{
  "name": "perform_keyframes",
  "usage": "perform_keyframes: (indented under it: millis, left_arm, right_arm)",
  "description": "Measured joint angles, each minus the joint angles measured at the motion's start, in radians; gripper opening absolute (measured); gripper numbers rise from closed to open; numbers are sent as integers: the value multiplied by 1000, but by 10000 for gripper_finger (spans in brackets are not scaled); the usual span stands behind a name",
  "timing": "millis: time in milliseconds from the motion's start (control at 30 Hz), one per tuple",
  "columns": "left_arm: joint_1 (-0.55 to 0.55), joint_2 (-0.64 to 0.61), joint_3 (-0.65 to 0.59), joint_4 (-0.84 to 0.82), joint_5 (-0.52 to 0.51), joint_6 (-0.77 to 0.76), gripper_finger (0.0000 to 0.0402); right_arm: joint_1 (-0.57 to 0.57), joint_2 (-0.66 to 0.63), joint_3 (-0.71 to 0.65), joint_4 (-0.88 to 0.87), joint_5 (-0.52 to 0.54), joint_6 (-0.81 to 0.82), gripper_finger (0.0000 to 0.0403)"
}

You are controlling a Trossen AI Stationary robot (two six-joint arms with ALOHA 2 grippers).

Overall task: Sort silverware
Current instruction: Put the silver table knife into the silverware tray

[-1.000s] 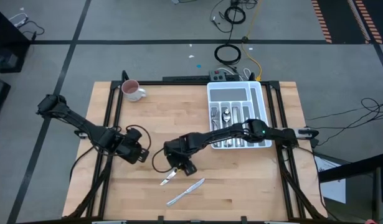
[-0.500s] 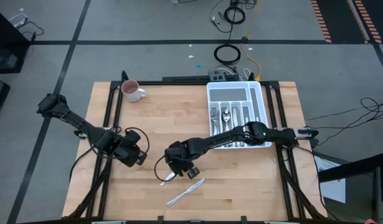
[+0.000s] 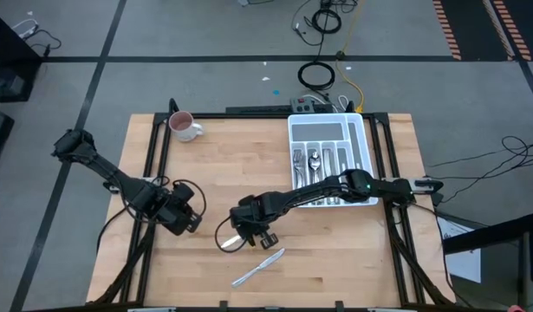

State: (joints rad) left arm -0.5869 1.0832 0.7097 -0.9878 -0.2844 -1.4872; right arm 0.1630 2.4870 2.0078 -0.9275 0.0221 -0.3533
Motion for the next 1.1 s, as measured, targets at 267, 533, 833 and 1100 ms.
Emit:
perform_keyframes:
  millis: [267, 533, 833, 1100]
  left_arm:
    - [-20, 0, 0, -2, -5, 1, 0]
    - [-40, 0, 0, -10, -40, 1, 0]
    - [-45, 0, 0, -10, -61, 3, 0]
    - [-44, 0, 0, -10, -64, 1, 0]
  right_arm:
    - [-1, -60, -8, -24, 20, 152, 1]
    - [-35, -125, -14, -126, 69, 305, 3]
    - [-53, -164, -11, -148, 39, 341, 3]
    - [-67, -164, -9, -119, -60, 239, 68]
